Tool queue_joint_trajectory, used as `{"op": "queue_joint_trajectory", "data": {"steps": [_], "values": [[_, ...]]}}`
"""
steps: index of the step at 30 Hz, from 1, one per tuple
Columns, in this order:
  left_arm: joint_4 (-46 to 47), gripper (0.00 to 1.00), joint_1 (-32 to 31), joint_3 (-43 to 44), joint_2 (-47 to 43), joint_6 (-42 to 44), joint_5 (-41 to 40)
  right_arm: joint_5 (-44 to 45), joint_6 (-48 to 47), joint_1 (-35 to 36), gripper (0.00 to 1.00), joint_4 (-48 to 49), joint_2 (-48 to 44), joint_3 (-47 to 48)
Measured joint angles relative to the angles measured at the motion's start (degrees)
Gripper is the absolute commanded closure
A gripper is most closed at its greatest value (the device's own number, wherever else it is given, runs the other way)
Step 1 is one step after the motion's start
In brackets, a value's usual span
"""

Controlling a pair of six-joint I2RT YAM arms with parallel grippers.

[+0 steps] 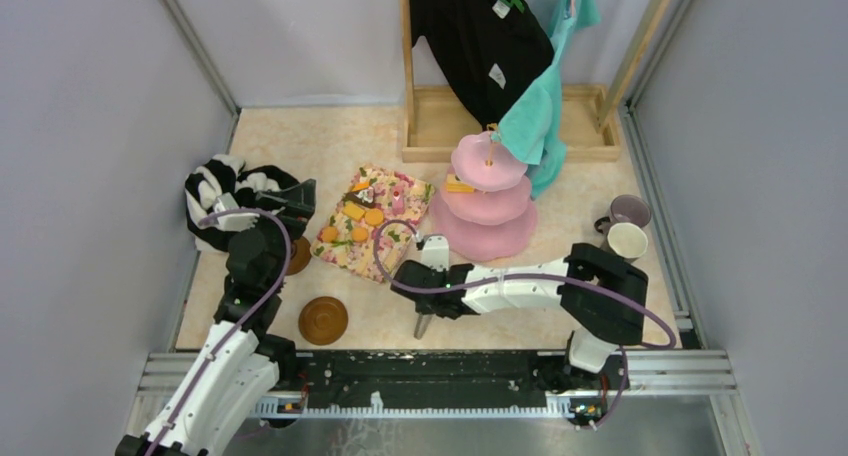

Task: Serve the afternoon tea
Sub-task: Adjust the clamp at the center of the board.

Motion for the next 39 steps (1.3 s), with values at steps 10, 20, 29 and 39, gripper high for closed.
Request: {"op": "queue_joint_trajectory", "data": {"steps": [10, 20, 29, 39], "values": [[-0.3, 0.01, 0.0, 0.1, -1.1, 0.1, 0.0, -6.6, -16.2, 3.5, 0.93, 6.4, -0.2, 0.0], [-0.9, 0.01, 0.0, 0.4, -0.5, 0.1, 0.0, -6.8, -32.8, 2.5, 0.96, 7.4, -1.4, 0.0], [-0.4, 0.01, 0.0, 0.4, 1.9, 0.1, 0.5, -5.9, -37.6, 2.1, 0.71, 6.2, -1.9, 0.0], [0.4, 0.01, 0.0, 0.4, 2.1, 0.1, 1.1, -1.4, -35.6, 4.4, 0.44, 5.2, -9.4, 0.0]]}}
